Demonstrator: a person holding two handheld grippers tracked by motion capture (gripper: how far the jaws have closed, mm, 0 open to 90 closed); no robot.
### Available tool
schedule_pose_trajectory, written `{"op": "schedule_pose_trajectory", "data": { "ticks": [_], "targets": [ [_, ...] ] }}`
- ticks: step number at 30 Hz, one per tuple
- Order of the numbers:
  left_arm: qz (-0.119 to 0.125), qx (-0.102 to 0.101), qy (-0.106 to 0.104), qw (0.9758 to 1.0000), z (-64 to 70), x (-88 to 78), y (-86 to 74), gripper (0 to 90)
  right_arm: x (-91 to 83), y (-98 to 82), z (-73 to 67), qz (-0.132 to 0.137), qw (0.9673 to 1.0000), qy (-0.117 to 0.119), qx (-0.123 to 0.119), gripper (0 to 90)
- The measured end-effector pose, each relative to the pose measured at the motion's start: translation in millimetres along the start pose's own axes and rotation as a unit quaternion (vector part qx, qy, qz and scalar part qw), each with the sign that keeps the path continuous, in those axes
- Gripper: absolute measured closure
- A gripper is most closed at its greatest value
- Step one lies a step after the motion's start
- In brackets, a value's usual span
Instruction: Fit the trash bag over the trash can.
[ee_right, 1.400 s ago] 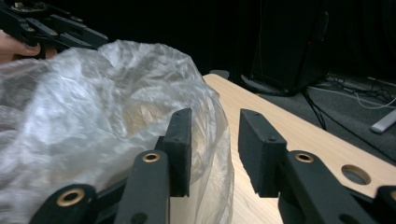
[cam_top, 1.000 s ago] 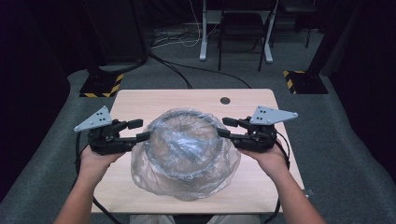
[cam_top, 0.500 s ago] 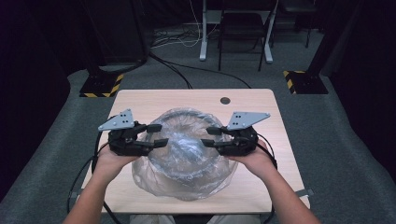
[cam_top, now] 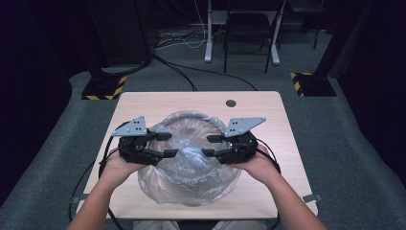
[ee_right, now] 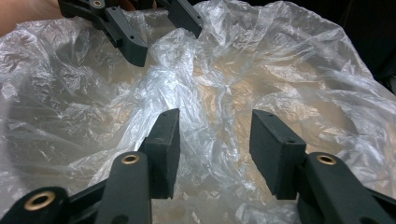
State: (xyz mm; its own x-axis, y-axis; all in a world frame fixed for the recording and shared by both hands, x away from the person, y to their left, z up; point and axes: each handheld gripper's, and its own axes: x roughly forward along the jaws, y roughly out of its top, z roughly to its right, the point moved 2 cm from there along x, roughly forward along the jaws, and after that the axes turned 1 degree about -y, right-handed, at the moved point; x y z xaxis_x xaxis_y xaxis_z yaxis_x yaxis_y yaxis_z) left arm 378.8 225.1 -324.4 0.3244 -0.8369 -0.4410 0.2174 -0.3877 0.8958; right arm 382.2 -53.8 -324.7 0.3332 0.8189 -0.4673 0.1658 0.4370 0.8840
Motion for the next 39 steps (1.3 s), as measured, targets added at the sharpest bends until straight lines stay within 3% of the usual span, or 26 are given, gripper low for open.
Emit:
{"op": "schedule_pose_trajectory", "data": {
  "ticks": [6,11,21,39],
  "targets": [
    [0.004,0.010,-0.008,0.9999,4.7,1.1,-4.1,37.0,4.3,-2.5,-3.2,0.009,0.9999,0.012,-0.003,50.1],
    [0.006,0.031,-0.006,0.9995,13.5,2.3,-8.6,35.8,5.0,-4.4,-5.7,0.015,0.9997,0.020,-0.007,48.9],
    [0.029,0.026,-0.005,0.9992,19.0,-5.2,-15.4,38.2,6.9,-5.3,-13.3,0.025,0.9994,0.022,-0.006,49.2],
    [0.030,0.030,-0.007,0.9991,20.5,-36.8,-31.7,38.8,27.3,5.6,-44.8,0.023,0.9996,0.017,-0.002,50.2]
  ]
}}
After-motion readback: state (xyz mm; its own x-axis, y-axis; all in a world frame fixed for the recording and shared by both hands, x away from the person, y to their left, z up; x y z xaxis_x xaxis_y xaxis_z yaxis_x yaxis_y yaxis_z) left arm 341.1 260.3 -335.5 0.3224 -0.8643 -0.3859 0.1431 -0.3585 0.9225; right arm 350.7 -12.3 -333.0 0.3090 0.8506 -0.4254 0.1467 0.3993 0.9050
